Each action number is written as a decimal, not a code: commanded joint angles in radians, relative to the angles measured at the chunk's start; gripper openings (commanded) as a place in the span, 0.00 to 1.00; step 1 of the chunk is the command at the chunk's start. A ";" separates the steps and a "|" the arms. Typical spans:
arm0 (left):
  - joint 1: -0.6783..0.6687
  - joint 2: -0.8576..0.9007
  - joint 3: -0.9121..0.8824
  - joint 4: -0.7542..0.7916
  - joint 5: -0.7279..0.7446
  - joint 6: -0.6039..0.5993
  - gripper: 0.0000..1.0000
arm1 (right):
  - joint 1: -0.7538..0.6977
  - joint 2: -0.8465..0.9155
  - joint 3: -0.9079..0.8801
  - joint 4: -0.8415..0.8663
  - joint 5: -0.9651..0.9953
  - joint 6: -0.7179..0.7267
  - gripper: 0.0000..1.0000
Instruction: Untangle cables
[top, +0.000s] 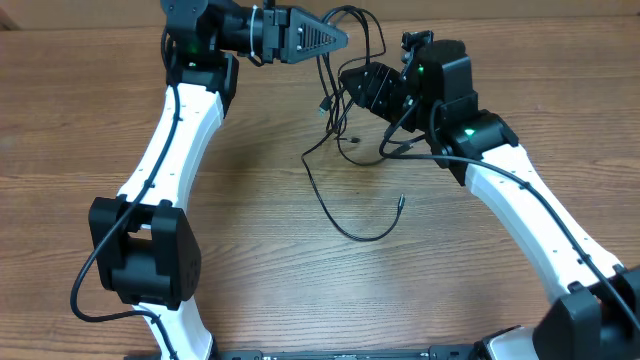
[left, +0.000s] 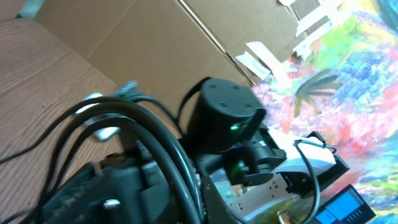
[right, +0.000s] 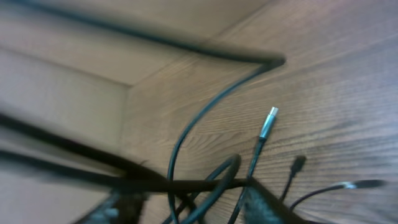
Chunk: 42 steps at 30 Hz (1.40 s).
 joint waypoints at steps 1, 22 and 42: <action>-0.015 -0.001 0.017 0.000 0.007 0.043 0.04 | 0.001 0.029 0.011 -0.016 0.024 0.065 0.29; 0.166 0.000 0.017 -0.037 0.038 0.093 0.04 | -0.159 0.022 0.011 -0.572 0.013 -0.358 0.49; -0.092 0.000 -0.203 -0.787 -0.548 0.695 0.04 | -0.343 0.022 0.011 -0.630 0.009 -0.434 0.73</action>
